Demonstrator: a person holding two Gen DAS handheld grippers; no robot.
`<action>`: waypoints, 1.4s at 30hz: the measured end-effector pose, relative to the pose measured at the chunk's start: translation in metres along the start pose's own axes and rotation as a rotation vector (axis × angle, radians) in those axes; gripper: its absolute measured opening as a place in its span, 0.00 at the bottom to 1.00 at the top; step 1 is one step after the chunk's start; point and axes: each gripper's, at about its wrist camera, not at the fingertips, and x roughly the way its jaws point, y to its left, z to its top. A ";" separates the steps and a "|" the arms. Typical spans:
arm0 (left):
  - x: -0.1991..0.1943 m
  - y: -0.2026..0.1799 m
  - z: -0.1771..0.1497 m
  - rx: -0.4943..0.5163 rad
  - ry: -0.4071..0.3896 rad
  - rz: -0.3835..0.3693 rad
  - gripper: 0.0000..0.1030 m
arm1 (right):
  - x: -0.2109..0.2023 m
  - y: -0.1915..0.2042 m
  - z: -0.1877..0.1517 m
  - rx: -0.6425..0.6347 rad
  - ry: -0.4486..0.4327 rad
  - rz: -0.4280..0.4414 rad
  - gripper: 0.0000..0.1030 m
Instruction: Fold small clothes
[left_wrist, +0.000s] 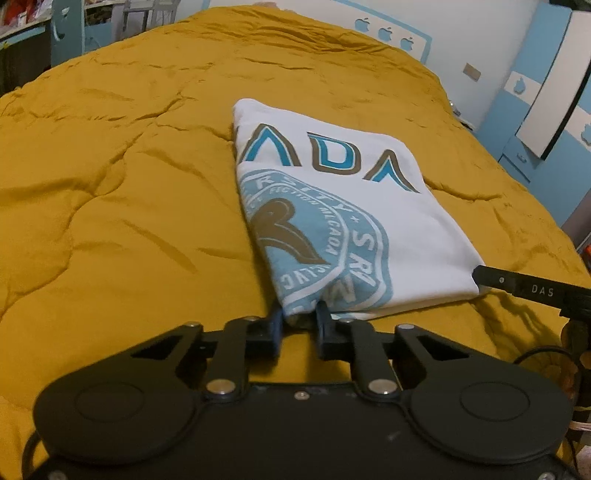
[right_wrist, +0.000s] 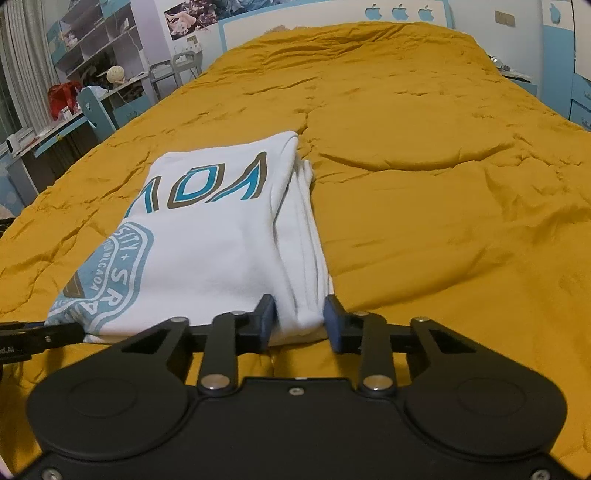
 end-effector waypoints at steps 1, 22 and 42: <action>-0.002 0.001 0.000 -0.007 -0.003 0.002 0.11 | -0.001 0.000 0.001 -0.002 -0.008 -0.001 0.19; -0.042 -0.014 0.032 -0.035 -0.145 0.012 0.70 | -0.021 0.029 0.031 -0.071 -0.092 0.065 0.23; 0.000 -0.027 0.035 -0.035 -0.034 0.042 0.74 | 0.006 0.023 0.017 -0.034 0.035 -0.019 0.34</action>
